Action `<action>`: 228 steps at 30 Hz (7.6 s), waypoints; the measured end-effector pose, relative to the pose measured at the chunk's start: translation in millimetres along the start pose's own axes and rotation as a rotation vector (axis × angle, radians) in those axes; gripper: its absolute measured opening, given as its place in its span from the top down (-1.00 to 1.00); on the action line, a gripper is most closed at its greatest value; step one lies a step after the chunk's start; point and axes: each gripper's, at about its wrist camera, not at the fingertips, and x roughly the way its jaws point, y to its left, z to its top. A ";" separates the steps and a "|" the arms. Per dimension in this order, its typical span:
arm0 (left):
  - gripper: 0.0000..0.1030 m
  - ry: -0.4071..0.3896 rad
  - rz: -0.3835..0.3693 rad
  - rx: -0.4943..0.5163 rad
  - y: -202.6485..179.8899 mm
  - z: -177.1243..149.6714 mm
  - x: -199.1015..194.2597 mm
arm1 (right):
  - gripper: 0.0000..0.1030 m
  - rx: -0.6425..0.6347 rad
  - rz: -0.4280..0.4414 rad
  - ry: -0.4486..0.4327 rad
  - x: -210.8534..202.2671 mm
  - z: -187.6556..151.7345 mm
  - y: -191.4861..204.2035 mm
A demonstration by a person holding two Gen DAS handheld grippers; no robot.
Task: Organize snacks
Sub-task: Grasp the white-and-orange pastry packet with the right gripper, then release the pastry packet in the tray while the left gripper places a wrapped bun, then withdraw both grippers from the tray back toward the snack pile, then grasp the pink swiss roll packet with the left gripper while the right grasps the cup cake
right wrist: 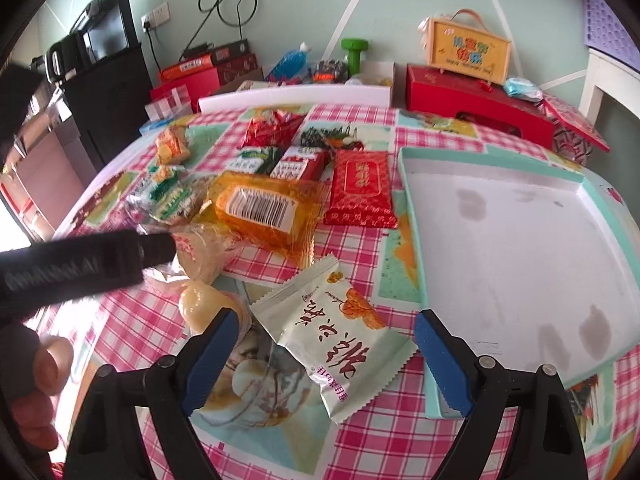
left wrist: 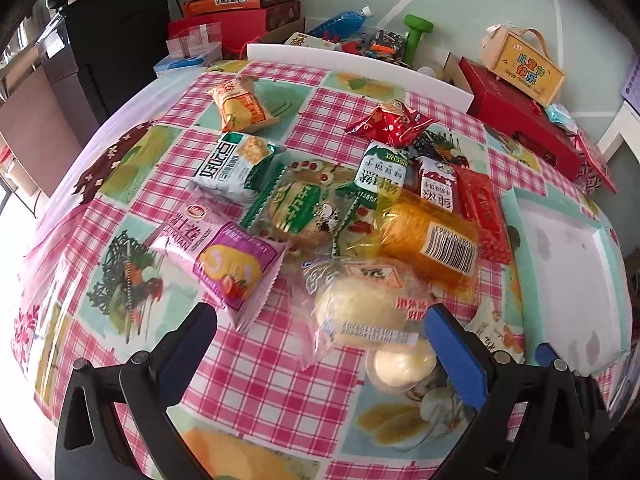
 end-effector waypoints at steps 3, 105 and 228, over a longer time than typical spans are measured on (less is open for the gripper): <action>-1.00 0.022 -0.008 -0.007 -1.4 6.1 7.8 | -0.74 -0.021 -0.005 0.025 6.4 -0.1 2.2; -0.23 0.012 -0.322 0.306 -223.7 35.9 34.5 | -0.06 0.546 -0.406 -0.135 -47.0 15.9 -236.9; -0.90 0.086 0.151 -0.430 120.9 64.1 56.7 | -0.70 -0.054 0.007 0.341 20.8 -6.5 49.6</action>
